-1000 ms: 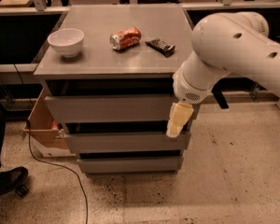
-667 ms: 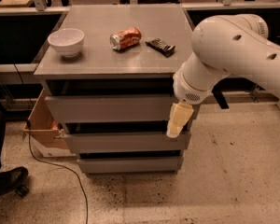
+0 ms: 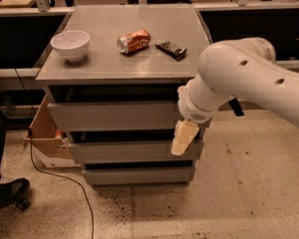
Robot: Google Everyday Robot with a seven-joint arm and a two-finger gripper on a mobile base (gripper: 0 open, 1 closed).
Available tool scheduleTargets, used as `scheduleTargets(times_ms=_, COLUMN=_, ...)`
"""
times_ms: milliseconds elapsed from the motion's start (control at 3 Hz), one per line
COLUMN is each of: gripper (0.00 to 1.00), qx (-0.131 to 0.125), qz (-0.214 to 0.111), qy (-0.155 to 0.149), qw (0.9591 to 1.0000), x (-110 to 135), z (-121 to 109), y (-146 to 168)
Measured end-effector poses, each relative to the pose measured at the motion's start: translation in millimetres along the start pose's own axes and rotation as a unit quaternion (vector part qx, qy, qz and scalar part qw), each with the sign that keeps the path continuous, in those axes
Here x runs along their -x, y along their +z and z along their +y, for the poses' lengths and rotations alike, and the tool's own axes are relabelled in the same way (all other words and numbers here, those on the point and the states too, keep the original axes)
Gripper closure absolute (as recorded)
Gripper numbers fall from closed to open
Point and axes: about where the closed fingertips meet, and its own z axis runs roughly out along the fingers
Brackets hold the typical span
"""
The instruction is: Open top drawer
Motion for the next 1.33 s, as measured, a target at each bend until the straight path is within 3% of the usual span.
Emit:
scheduleTargets(times_ms=667, gripper=0.00, qx=-0.032, qz=-0.052, qy=-0.024, qw=0.9978, x=24.4, z=-32.4, y=83.6)
scheduleTargets(times_ms=1333, gripper=0.00, qx=-0.039, qz=-0.080, qy=-0.019, qw=0.9959, x=48.8, z=-59.9, y=132.7)
